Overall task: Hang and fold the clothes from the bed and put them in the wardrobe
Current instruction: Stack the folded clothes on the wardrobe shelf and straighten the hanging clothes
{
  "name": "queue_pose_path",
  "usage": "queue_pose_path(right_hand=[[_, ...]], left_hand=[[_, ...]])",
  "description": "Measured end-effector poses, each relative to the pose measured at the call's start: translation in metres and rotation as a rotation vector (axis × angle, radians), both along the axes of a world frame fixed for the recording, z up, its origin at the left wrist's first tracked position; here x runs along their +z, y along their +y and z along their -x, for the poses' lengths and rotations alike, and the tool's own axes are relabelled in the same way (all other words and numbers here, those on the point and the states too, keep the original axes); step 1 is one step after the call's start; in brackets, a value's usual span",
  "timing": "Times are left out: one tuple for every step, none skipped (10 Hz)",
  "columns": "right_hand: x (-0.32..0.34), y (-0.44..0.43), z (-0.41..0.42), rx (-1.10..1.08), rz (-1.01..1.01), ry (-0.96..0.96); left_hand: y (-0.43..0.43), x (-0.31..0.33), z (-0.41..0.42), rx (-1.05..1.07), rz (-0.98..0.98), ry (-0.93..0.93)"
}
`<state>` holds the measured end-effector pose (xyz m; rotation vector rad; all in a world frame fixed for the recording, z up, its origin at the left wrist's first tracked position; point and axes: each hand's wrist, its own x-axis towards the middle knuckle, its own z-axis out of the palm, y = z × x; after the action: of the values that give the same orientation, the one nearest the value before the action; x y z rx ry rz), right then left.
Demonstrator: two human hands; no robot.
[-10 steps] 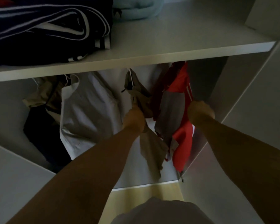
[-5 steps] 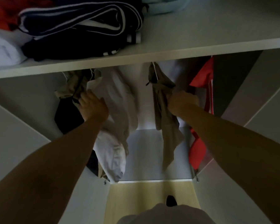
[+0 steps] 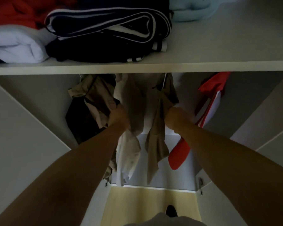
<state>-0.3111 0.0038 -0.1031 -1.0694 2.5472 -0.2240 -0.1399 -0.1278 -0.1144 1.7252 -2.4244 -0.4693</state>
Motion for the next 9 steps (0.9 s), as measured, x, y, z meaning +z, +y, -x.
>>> queue_pose_path(right_hand=[[0.001, -0.005, -0.002, 0.008, 0.096, -0.018], [0.003, -0.012, -0.003, -0.02, 0.216, -0.043], [0.003, -0.018, -0.006, 0.032, 0.268, -0.037], [0.004, -0.02, -0.009, 0.068, 0.265, -0.038], [-0.001, -0.021, -0.004, 0.075, 0.248, -0.065], [-0.004, -0.019, 0.0, 0.058, 0.214, -0.061], [-0.005, -0.011, 0.005, 0.078, 0.139, -0.08], [0.001, -0.003, 0.006, 0.068, 0.078, -0.088], [0.012, 0.0, 0.004, 0.056, 0.057, -0.047]], left_hand=[[0.006, -0.007, 0.013, -0.116, 0.029, -0.123], [0.005, -0.005, 0.013, -0.112, 0.019, -0.027], [0.006, -0.003, 0.009, -0.148, 0.043, -0.004], [0.011, -0.004, 0.008, -0.182, 0.048, -0.015], [0.018, -0.004, 0.012, -0.138, 0.058, 0.014], [0.021, -0.001, 0.018, -0.122, 0.032, 0.014], [0.026, -0.003, 0.029, -0.127, 0.024, 0.009], [0.027, -0.003, 0.026, -0.105, 0.015, 0.032], [0.022, -0.002, 0.015, -0.053, 0.01, 0.036]])
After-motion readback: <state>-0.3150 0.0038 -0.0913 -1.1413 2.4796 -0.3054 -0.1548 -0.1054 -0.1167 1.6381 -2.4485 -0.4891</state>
